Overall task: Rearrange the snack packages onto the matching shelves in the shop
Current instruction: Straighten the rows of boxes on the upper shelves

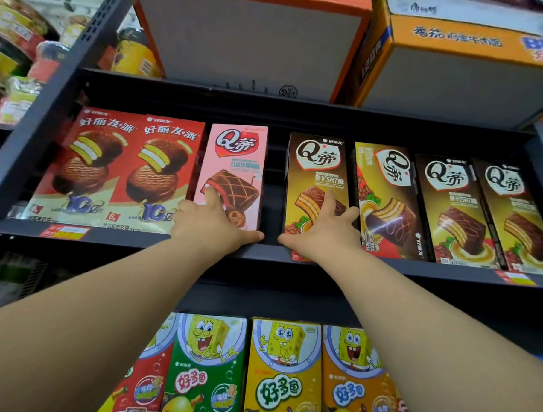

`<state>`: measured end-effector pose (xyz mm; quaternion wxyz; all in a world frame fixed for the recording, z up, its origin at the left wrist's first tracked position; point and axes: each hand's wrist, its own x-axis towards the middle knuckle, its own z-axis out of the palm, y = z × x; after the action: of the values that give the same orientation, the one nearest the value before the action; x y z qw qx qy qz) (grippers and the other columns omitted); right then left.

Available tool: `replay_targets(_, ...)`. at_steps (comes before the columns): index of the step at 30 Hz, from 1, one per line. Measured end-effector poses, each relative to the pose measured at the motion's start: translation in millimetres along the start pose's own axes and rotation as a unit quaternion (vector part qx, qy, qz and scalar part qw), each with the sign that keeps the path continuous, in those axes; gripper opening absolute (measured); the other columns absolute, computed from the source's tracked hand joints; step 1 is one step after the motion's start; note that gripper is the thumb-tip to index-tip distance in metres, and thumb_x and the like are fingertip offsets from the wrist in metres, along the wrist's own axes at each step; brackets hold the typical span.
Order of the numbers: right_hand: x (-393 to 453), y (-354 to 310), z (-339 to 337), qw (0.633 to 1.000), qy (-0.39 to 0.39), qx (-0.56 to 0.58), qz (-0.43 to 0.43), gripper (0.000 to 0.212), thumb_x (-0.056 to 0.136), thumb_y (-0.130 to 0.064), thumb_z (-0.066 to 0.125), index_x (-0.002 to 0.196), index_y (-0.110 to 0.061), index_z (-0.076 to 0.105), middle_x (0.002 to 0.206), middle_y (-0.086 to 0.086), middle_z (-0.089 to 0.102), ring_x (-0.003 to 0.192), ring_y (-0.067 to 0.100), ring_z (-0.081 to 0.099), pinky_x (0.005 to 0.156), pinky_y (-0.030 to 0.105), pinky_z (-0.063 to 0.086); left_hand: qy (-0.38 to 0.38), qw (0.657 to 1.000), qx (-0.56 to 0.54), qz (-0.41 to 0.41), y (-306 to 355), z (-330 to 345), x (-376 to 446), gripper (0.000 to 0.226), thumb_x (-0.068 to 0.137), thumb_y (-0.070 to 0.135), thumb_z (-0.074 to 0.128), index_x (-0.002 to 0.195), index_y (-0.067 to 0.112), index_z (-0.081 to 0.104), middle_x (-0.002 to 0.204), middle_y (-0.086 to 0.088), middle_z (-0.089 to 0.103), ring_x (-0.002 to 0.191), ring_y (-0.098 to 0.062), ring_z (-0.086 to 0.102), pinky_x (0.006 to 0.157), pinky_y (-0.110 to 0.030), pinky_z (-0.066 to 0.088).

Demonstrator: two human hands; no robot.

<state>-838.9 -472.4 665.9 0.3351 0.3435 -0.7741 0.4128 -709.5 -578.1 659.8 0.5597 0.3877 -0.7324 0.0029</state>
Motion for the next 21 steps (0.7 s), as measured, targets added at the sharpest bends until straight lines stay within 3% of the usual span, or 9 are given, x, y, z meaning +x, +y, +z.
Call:
replay_targets(9,0.2,-1.1,0.1,1.000,0.003,0.004,0.005,0.120,0.064,-0.062,0.074,0.147,-0.031,-0.006,0.143,0.015,0.005,0.123,0.044,0.039,0.089,0.041,0.047,-0.003,0.999,-0.020,-0.045,9.6,-3.0,-7.8,0.119,0.056,0.070,0.072,0.141,0.013,0.010,0.133,-0.025,0.032,0.126,-0.038,0.033,0.102,-0.045,0.034)
replay_targets(21,-2.6,-0.2,1.7,1.000,0.015,0.010,-0.002,0.118,0.064,-0.065,0.073,0.147,-0.029,-0.004,0.144,0.016,0.007,0.126,0.045,0.035,0.094,0.043,0.044,0.008,0.999,-0.029,-0.034,6.1,0.5,-8.4,0.117,0.058,0.070,0.070,0.141,0.014,0.011,0.131,-0.025,0.034,0.126,-0.039,0.032,0.103,-0.044,0.032)
